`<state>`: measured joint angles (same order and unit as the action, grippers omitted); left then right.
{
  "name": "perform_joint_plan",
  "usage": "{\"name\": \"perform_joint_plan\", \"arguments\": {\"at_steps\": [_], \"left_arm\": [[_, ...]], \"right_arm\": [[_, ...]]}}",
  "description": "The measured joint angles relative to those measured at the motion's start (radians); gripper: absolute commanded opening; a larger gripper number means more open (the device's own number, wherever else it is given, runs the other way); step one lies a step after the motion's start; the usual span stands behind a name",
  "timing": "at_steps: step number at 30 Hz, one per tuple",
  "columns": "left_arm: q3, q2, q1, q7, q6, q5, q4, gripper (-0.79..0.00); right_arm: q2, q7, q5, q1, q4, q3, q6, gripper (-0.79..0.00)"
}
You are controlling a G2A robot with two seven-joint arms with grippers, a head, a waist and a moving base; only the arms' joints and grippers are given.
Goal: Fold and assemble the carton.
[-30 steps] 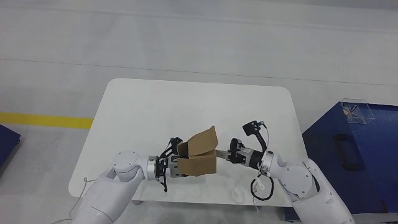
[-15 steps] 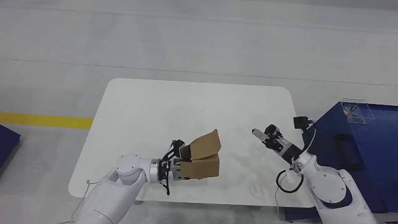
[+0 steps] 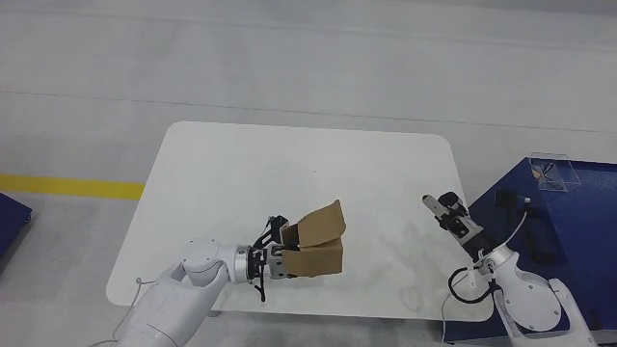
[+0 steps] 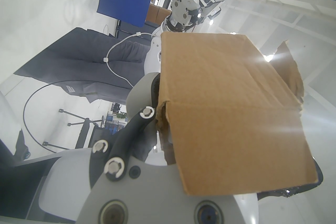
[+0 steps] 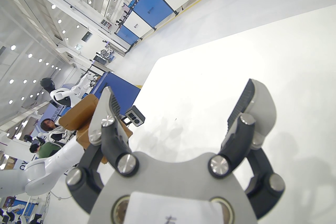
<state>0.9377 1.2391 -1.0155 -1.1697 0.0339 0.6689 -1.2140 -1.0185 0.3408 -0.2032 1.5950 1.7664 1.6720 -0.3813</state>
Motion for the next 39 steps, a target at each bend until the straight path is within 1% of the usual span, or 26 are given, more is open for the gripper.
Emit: {"name": "perform_joint_plan", "arguments": {"at_steps": [16, 17, 19, 22, 23, 25, 26, 28, 29, 31, 32, 34, 35, 39], "left_arm": [[0.0, 0.0, 0.0, 0.0, 0.0, 0.0, 0.0, -0.785], [0.0, 0.0, -0.005, 0.008, 0.004, 0.005, -0.007, -0.785], [-0.001, 0.002, -0.022, 0.055, 0.04, 0.022, -0.044, -0.785], [-0.005, 0.004, -0.067, 0.182, 0.172, 0.067, -0.142, -0.785], [-0.007, 0.006, -0.089, 0.236, 0.244, 0.106, -0.191, -0.785], [0.0, 0.011, -0.123, 0.331, 0.349, 0.191, -0.267, -0.785], [0.005, 0.014, -0.146, 0.4, 0.406, 0.252, -0.318, -0.785], [0.017, 0.021, -0.181, 0.525, 0.482, 0.36, -0.379, -0.785], [0.021, 0.027, -0.199, 0.606, 0.524, 0.439, -0.419, -0.785], [0.028, 0.037, -0.223, 0.74, 0.571, 0.574, -0.446, -0.785], [0.031, 0.045, -0.23, 0.838, 0.589, 0.662, -0.463, -0.785], [0.034, 0.057, -0.239, 0.987, 0.567, 0.783, -0.494, -0.785], [0.031, 0.064, -0.244, 1.089, 0.532, 0.851, -0.514, -0.785], [0.017, 0.083, -0.25, 1.384, 0.402, 1.0, -0.567, -0.785]], "right_arm": [[0.0, 0.0, 0.0, 0.0, 0.0, 0.0, 0.0, 0.0], [0.0, 0.0, 0.0, 0.0, 0.0, 0.0, 0.0, 0.0], [0.0, 0.0, 0.0, 0.0, 0.0, 0.0, 0.0, 0.0], [0.0, 0.0, 0.0, 0.0, 0.0, 0.0, 0.0, 0.0], [0.0, 0.0, 0.0, 0.0, 0.0, 0.0, 0.0, 0.0], [0.0, 0.0, 0.0, 0.0, 0.0, 0.0, 0.0, 0.0], [0.0, 0.0, 0.0, 0.0, 0.0, 0.0, 0.0, 0.0], [0.0, 0.0, 0.0, 0.0, 0.0, 0.0, 0.0, 0.0], [0.0, 0.0, 0.0, 0.0, 0.0, 0.0, 0.0, 0.0], [0.0, 0.0, 0.0, 0.0, 0.0, 0.0, 0.0, 0.0], [0.0, 0.0, 0.0, 0.0, 0.0, 0.0, 0.0, 0.0], [0.0, 0.0, 0.0, 0.0, 0.0, 0.0, 0.0, 0.0], [0.0, 0.0, 0.0, 0.0, 0.0, 0.0, 0.0, 0.0], [0.0, 0.0, 0.0, 0.0, 0.0, 0.0, 0.0, 0.0]]}}
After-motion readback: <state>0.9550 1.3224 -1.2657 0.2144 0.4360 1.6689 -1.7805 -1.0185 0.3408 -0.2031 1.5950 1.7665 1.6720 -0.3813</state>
